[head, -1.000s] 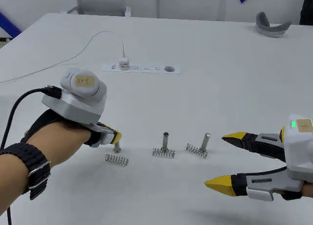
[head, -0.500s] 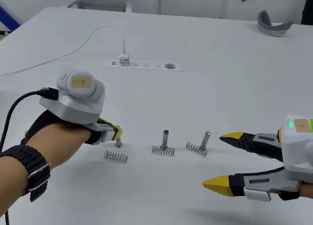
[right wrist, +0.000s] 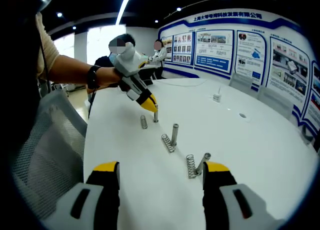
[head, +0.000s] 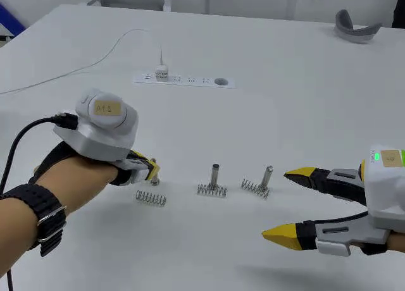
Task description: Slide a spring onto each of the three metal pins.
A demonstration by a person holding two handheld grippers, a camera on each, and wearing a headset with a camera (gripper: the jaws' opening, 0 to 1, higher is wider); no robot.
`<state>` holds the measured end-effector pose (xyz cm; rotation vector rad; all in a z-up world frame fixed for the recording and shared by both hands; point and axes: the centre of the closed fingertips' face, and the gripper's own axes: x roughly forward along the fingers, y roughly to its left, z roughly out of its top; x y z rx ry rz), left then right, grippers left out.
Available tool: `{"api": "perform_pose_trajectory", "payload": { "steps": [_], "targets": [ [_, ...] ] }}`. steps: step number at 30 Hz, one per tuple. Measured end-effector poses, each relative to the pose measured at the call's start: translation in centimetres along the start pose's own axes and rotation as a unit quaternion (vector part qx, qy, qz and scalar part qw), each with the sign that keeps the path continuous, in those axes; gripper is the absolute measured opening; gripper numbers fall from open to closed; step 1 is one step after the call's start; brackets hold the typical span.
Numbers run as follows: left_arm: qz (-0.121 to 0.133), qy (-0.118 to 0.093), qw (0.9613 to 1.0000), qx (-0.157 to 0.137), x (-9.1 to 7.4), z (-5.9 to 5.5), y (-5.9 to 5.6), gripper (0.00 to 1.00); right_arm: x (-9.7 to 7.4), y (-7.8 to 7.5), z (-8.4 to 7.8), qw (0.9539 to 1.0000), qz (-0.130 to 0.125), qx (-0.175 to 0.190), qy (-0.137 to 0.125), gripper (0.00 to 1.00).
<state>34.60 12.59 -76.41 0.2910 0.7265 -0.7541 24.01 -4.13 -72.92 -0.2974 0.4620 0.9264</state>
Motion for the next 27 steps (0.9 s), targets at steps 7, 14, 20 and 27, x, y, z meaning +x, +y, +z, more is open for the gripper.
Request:
{"api": "perform_pose_trajectory", "payload": {
  "steps": [7,14,20,27],
  "targets": [
    [0.001,-0.010,0.9999,-0.004,-0.5,0.3,0.2,0.15,0.1,0.1,0.0,1.0000,0.001,-0.001,0.000,0.69],
    [-0.003,-0.019,0.9998,-0.007,-1.3,0.3,0.2,0.20,0.2,0.3,0.1,1.0000,0.002,-0.002,0.000,0.69],
    [-0.004,-0.027,0.9996,-0.004,-2.3,0.1,0.4,0.21,0.2,0.3,0.2,1.0000,0.002,-0.003,-0.001,0.69],
    [-0.011,-0.054,0.9985,-0.001,-3.9,-0.3,0.5,0.26,0.2,0.7,0.5,1.0000,0.005,-0.007,-0.002,0.68]
  ]
}}
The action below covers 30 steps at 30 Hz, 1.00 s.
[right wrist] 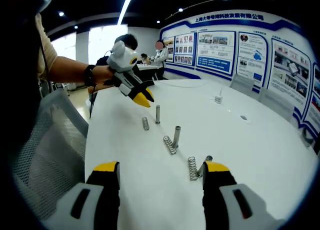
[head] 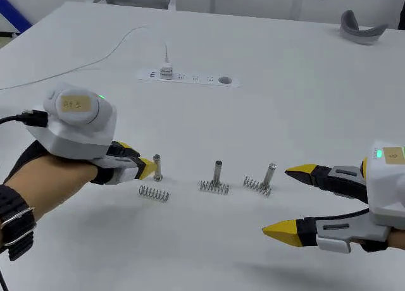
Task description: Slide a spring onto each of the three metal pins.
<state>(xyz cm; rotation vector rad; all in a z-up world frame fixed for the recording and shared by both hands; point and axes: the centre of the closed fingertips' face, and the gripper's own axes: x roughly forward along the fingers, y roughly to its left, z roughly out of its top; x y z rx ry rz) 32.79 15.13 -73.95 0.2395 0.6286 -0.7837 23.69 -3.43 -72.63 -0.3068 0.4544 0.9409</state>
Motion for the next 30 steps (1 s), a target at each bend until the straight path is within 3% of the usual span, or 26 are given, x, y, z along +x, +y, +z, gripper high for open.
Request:
{"api": "perform_pose_trajectory", "payload": {
  "steps": [6,16,30],
  "targets": [
    [-0.010,-0.007,0.9999,-0.001,-1.0,-0.9,-0.2,0.28,0.0,0.1,0.2,1.0000,0.002,-0.001,-0.001,0.68],
    [-0.033,-0.046,0.9984,0.003,-2.4,-1.4,-0.9,0.33,0.1,0.4,0.8,1.0000,0.007,-0.002,-0.001,0.64],
    [-0.046,-0.066,0.9968,-0.004,-3.2,-3.5,-1.7,0.41,1.6,1.5,2.2,0.9990,0.036,-0.026,0.005,0.56]
  ]
}}
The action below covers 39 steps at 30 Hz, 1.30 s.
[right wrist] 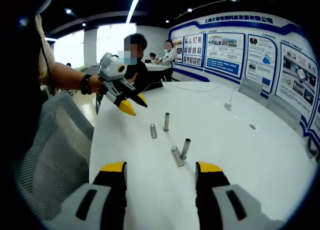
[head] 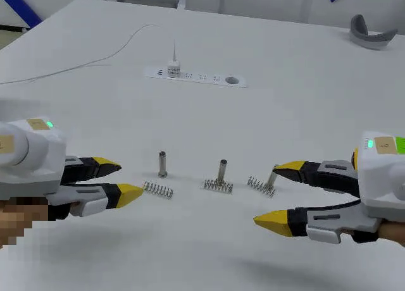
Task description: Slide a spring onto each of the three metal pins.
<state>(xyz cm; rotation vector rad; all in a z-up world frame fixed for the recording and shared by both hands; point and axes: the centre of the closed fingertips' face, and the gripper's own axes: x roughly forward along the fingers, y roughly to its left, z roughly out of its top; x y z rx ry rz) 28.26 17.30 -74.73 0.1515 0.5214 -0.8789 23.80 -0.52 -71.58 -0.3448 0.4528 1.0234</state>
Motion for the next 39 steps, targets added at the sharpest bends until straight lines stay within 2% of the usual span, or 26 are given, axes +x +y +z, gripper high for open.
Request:
{"api": "perform_pose_trajectory", "payload": {
  "steps": [7,13,18,30,39],
  "targets": [
    [0.001,-0.002,1.0000,0.000,-0.2,-0.3,-0.1,0.41,1.6,0.5,0.6,0.9997,0.019,-0.013,0.008,0.53],
    [-0.003,-0.001,1.0000,0.006,-0.4,-0.7,-0.4,0.43,3.7,1.5,1.7,0.9988,0.037,-0.029,0.009,0.49],
    [-0.004,-0.005,1.0000,0.007,-0.5,-0.7,-0.4,0.43,5.4,2.0,1.8,0.9978,0.051,-0.038,0.020,0.47],
    [-0.014,-0.002,0.9998,0.014,-0.5,-0.7,-0.6,0.44,8.8,1.6,2.6,0.9983,0.046,-0.030,0.019,0.35],
    [-0.016,-0.001,0.9998,0.014,-0.1,-0.9,-0.6,0.43,11.3,1.6,2.4,0.9984,0.048,-0.019,0.025,0.28]
  ]
}}
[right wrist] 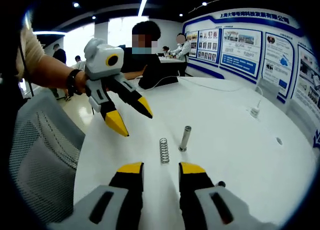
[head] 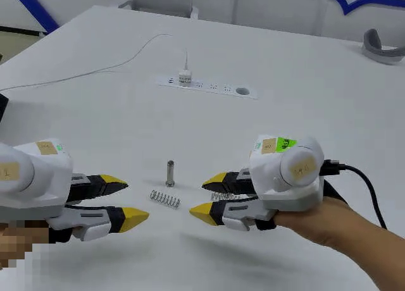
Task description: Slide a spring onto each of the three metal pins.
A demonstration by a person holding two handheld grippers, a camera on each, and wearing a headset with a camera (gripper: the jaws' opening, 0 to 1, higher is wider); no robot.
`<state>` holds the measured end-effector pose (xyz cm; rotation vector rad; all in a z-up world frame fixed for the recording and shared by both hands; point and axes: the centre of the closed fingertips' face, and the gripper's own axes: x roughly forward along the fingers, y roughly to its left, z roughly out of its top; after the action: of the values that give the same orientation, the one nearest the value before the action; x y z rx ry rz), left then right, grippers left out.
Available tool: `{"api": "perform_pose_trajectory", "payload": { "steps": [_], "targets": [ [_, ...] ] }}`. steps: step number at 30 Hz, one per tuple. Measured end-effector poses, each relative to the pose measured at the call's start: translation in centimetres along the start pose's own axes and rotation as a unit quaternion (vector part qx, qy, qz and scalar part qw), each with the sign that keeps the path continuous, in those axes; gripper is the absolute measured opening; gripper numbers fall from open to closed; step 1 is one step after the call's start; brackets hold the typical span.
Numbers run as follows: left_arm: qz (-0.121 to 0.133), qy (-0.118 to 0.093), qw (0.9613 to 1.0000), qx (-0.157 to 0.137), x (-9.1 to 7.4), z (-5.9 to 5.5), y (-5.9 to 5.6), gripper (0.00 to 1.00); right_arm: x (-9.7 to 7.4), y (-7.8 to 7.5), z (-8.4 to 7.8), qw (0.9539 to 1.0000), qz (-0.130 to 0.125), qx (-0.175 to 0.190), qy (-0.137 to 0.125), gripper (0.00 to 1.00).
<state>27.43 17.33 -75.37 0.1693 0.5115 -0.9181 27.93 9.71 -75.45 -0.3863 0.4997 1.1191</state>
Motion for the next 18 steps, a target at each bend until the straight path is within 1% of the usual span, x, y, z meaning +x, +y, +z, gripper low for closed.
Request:
{"api": "perform_pose_trajectory", "payload": {
  "steps": [7,11,18],
  "targets": [
    [-0.003,0.000,1.0000,0.002,0.3,-0.2,0.0,0.43,1.9,-0.3,-0.5,0.9999,-0.005,0.006,0.008,0.26],
    [-0.005,0.002,1.0000,0.004,0.4,-0.3,-0.1,0.43,2.9,-0.4,-1.0,0.9998,-0.004,0.008,0.017,0.24],
    [-0.005,0.003,1.0000,0.005,0.5,-0.5,0.0,0.43,4.0,-0.5,-1.3,0.9998,-0.002,0.009,0.021,0.22]
  ]
}}
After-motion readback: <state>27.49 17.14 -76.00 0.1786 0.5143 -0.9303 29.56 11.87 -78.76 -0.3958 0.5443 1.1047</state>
